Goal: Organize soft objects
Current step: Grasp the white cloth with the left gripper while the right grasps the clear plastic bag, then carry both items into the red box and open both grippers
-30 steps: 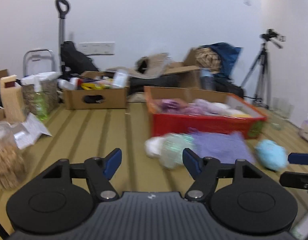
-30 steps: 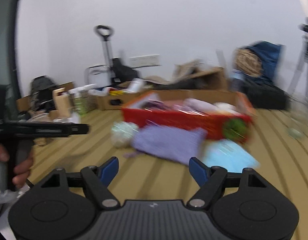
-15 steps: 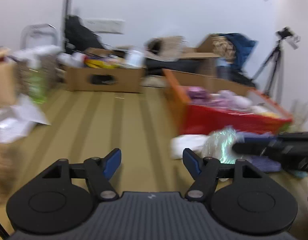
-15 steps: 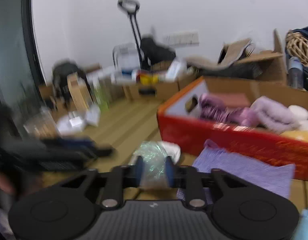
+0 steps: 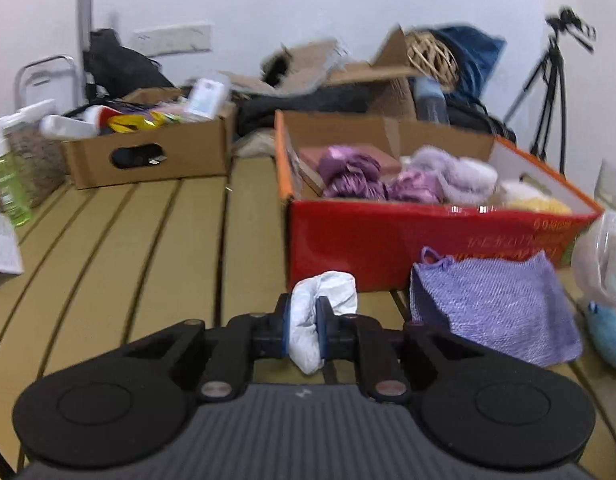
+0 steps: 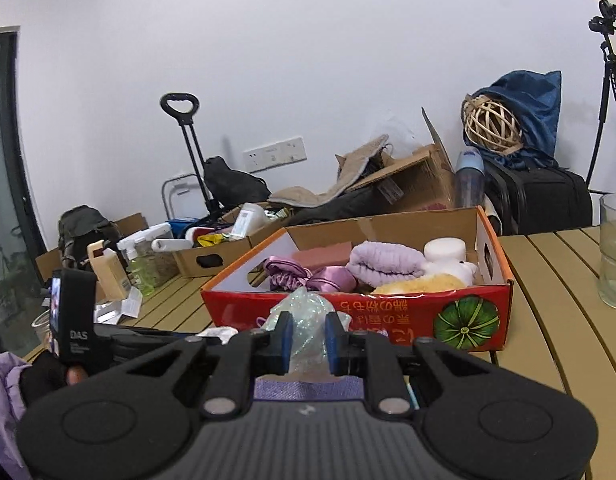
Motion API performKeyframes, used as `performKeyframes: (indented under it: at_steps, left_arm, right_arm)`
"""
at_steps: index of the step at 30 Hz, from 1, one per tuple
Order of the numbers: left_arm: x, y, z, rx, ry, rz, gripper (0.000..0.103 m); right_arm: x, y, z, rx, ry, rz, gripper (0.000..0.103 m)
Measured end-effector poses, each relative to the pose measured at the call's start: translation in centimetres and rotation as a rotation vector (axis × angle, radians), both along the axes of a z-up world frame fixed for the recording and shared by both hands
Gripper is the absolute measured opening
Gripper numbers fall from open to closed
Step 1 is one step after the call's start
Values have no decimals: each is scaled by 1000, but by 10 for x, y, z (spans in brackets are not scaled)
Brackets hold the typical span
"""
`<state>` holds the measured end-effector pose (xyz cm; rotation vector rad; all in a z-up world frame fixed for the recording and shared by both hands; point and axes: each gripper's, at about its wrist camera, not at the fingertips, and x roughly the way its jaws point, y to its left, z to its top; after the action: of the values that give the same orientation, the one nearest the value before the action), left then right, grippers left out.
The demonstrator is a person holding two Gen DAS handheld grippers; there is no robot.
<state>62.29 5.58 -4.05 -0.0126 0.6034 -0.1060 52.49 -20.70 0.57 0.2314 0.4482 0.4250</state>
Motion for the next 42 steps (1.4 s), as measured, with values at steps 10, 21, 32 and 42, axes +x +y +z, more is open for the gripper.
performKeyframes:
  at_steps: [10,21,32,42]
  left_arm:
    - [-111,-15,0,-27,-45,56,13]
    - [-126,-21,24,-105,-125,25,13]
    - [70,-54,72,-50,-168,7,14]
    - [125,-71,46,-43,-134,-77,35]
  right_arm:
    - [-36,1,-2,-22,-16,50,16]
    - [-55,-2,-3,-34,-35,81,16]
    - [97,31,23,-92,7,-13,16]
    - [149,63,-32,-154,129,-59,26]
